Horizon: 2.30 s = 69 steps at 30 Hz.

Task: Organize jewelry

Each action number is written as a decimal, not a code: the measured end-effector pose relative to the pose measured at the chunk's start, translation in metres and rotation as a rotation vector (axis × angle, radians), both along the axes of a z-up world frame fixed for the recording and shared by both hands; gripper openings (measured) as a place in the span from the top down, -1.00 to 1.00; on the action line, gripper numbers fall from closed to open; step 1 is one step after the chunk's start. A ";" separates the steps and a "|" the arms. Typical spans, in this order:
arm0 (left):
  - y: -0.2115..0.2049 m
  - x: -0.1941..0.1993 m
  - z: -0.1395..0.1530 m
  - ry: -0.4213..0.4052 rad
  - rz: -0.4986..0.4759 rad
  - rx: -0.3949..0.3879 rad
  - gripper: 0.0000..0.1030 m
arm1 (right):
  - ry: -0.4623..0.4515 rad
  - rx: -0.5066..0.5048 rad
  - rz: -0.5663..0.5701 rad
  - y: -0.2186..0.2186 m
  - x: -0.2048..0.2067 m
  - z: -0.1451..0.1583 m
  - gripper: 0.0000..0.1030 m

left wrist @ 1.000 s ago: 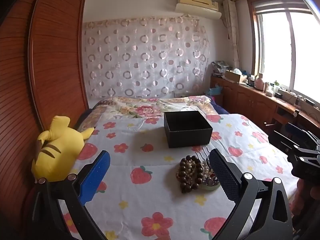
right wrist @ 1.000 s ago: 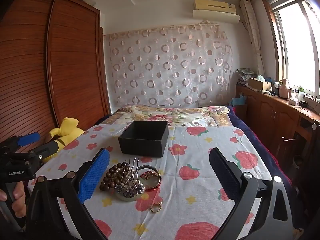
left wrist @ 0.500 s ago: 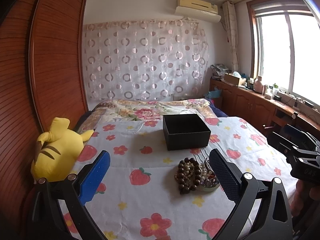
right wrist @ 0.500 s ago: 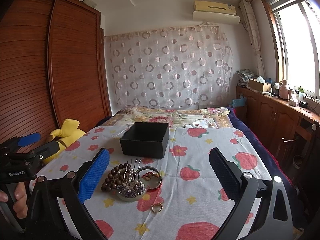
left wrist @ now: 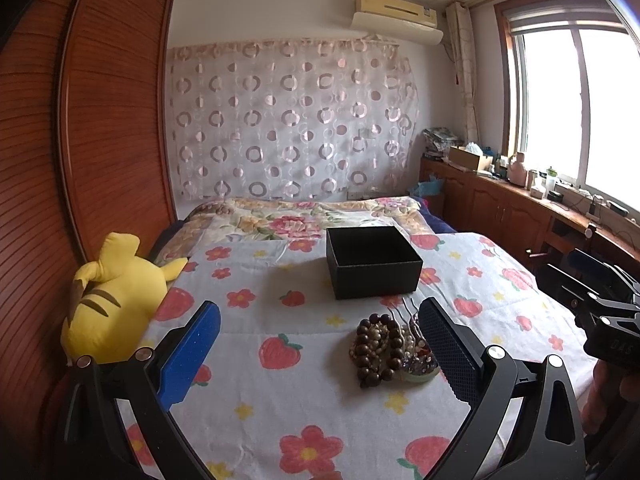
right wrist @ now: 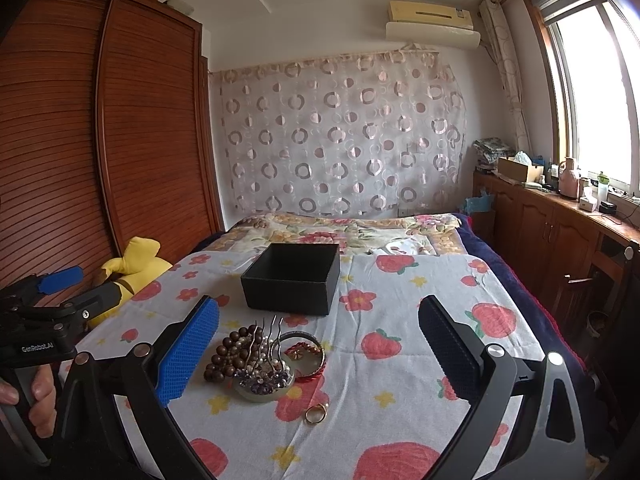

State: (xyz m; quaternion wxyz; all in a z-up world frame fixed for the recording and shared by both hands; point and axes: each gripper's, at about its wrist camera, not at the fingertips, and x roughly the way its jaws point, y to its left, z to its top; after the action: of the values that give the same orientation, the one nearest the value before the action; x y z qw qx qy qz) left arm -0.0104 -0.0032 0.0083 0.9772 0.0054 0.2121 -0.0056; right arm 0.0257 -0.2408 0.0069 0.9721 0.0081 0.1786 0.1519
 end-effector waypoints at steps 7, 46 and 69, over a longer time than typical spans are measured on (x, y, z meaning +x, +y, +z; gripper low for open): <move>0.000 0.000 -0.002 0.000 0.001 -0.001 -0.86 | 0.003 0.002 0.001 -0.001 0.001 -0.001 -0.96; 0.003 0.004 -0.008 0.015 0.002 -0.011 -0.86 | 0.012 0.004 0.011 0.006 -0.006 0.001 -0.95; 0.005 0.041 -0.073 0.212 -0.117 -0.065 -0.86 | 0.337 -0.176 0.245 0.011 0.035 -0.103 -0.22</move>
State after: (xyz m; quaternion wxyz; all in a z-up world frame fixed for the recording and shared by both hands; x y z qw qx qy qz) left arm 0.0306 0.0020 -0.0649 0.9470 -0.0147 0.3131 -0.0699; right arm 0.0603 -0.2299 -0.0961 0.8997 -0.0734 0.3507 0.2492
